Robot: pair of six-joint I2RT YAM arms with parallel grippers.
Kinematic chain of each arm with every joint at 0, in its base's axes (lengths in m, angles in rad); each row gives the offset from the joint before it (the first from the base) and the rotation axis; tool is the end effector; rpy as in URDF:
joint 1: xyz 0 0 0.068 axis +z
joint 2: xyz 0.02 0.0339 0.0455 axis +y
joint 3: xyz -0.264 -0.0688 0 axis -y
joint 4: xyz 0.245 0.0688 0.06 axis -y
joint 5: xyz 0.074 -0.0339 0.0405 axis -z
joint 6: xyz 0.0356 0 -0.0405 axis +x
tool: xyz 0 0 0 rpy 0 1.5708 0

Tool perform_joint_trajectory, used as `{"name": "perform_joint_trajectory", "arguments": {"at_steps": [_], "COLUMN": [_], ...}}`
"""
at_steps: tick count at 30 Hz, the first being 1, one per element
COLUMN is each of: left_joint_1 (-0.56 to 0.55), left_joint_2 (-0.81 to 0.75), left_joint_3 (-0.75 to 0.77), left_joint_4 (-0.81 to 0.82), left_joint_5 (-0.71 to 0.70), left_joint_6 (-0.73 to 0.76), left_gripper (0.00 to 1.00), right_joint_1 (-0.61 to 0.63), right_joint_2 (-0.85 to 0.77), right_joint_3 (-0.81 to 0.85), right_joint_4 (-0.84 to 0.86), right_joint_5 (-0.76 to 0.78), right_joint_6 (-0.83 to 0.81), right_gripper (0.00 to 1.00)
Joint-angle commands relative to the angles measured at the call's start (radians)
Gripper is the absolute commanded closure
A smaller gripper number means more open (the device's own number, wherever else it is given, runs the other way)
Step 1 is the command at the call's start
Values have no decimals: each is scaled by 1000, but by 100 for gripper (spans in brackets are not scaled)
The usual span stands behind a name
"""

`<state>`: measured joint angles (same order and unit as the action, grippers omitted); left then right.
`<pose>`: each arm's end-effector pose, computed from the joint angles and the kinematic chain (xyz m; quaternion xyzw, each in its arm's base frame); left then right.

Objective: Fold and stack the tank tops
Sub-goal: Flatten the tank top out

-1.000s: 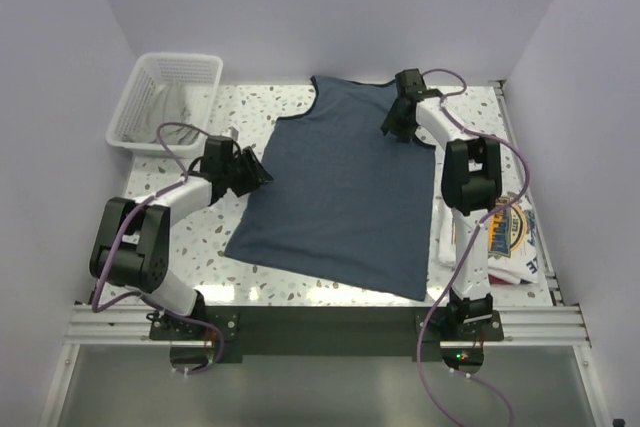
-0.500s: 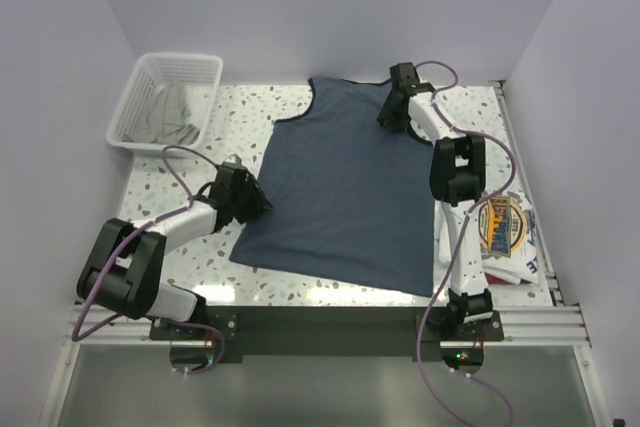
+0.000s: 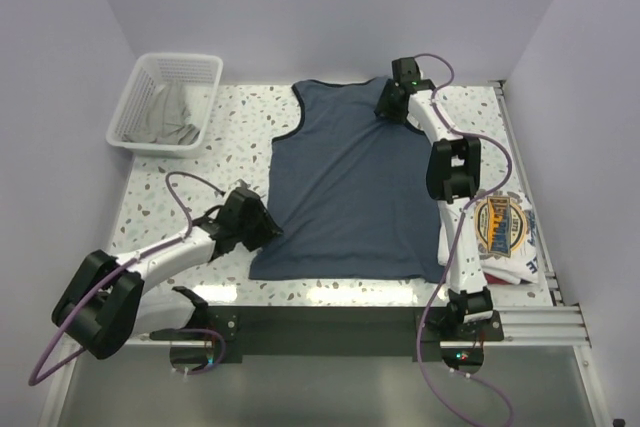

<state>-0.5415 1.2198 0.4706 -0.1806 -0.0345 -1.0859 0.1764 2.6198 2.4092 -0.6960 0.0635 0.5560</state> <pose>0.1849 -0.1098 0.1507 -0.2604 0.9125 -0.2177 0.2282 0.5601 0.0975 0.1663 0.1884 0.9260 0.0887 0.3150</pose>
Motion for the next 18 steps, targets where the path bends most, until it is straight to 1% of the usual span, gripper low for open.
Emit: {"name": "perform_joint_trajectory", "arguments": {"at_steps": [1,3,4,6,7,8,10,11,12,13,14,15,16,17,18], "left_joint_1": [-3,21,37,77,86,104,136,197,231,256,280,287,288,290,290], "left_joint_2": [-63,-66,-53,-34,-20,-16,9,27,53,137,189,307,369,429,481], "left_joint_3": [-1,48,63,127,152,178,249,269,307,345,396,496,549,601,685], "left_joint_4": [-175,-198,-192,-189,-174,-169,-128,-94,-44,-11,-25,-14,-22,-23,-14], "left_joint_5": [-70,-102,-87,-61,-58,-67,-114,-99,-28,-28,-48,-42,-38,-22,29], "left_joint_6": [-8,20,64,107,159,181,236,259,332,355,372,439,461,477,498], "left_gripper": [47,43,43,43,42,42,38,37,37,38,38,38,38,39,43], "right_joint_1": [-2,5,14,35,43,47,75,84,109,121,133,164,182,202,246], "right_joint_2": [-29,-58,-75,-139,-164,-228,-302,-335,-407,-440,-470,-547,-585,-630,-670], "right_joint_3": [-45,-48,-48,-58,-67,-91,-131,-172,-195,-215,-261,-295,-338,-426,-474], "right_joint_4": [23,16,7,-8,-19,-20,-17,-17,-14,-20,-26,-16,-4,6,18], "right_joint_5": [-36,-44,-37,7,24,63,103,122,142,153,160,151,150,154,151], "right_joint_6": [-60,-68,-73,-90,-97,-100,-110,-111,-113,-108,-100,-91,-78,-65,-56], "right_gripper": [49,46,45,43,43,42,40,40,39,38,38,38,38,38,39]}}
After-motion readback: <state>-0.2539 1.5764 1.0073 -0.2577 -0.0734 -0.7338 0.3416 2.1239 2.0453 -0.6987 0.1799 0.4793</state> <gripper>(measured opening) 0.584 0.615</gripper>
